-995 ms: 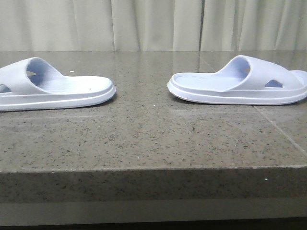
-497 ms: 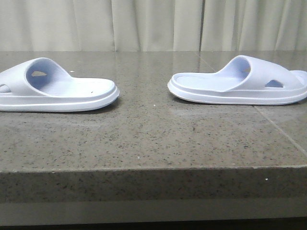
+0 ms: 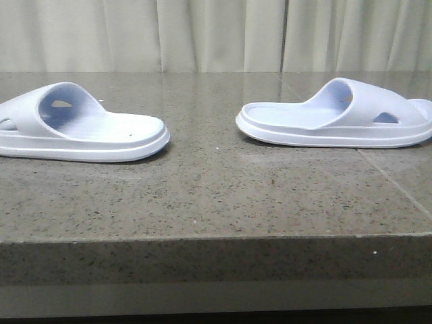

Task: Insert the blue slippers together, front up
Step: 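Lower the left gripper to the heel of the slipper nearest it, then grasp the slipper heel with the left gripper and lift it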

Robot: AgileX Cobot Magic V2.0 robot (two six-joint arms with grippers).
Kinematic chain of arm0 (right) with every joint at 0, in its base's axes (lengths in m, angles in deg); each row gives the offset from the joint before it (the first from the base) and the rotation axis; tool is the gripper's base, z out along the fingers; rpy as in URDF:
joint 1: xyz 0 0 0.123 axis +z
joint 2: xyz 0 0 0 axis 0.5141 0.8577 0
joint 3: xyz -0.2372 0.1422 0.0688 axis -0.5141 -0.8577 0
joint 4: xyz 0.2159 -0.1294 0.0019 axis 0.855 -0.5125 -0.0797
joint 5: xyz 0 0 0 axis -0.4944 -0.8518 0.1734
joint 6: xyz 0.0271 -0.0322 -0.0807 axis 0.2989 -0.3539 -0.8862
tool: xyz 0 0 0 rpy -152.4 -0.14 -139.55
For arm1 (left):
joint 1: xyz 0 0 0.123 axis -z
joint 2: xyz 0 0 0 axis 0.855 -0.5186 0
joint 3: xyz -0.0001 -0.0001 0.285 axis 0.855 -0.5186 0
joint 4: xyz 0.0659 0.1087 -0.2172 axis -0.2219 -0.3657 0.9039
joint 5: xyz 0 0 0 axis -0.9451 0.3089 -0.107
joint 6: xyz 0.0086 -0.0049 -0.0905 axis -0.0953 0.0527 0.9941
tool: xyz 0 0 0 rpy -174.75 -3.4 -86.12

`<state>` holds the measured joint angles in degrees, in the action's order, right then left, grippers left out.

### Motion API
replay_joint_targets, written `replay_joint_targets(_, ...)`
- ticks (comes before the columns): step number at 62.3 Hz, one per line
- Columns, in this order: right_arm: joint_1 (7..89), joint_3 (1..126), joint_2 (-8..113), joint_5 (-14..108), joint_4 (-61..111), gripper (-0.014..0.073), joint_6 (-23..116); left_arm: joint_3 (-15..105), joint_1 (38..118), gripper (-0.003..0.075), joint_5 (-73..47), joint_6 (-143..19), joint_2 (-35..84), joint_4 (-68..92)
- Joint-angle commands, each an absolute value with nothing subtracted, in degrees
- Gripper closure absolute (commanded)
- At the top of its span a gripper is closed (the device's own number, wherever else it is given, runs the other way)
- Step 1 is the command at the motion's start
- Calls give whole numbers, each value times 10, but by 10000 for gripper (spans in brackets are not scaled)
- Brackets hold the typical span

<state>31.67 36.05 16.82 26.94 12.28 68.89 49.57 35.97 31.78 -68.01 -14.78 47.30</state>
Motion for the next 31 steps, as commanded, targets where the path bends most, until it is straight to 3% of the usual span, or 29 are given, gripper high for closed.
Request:
replay_joint_targets(1,314,376,177,309,115,73,683,515,364,402,336,-683,-129,509)
replay_joint_targets(31,314,376,177,309,115,73,683,515,415,402,347,-692,-165,503)
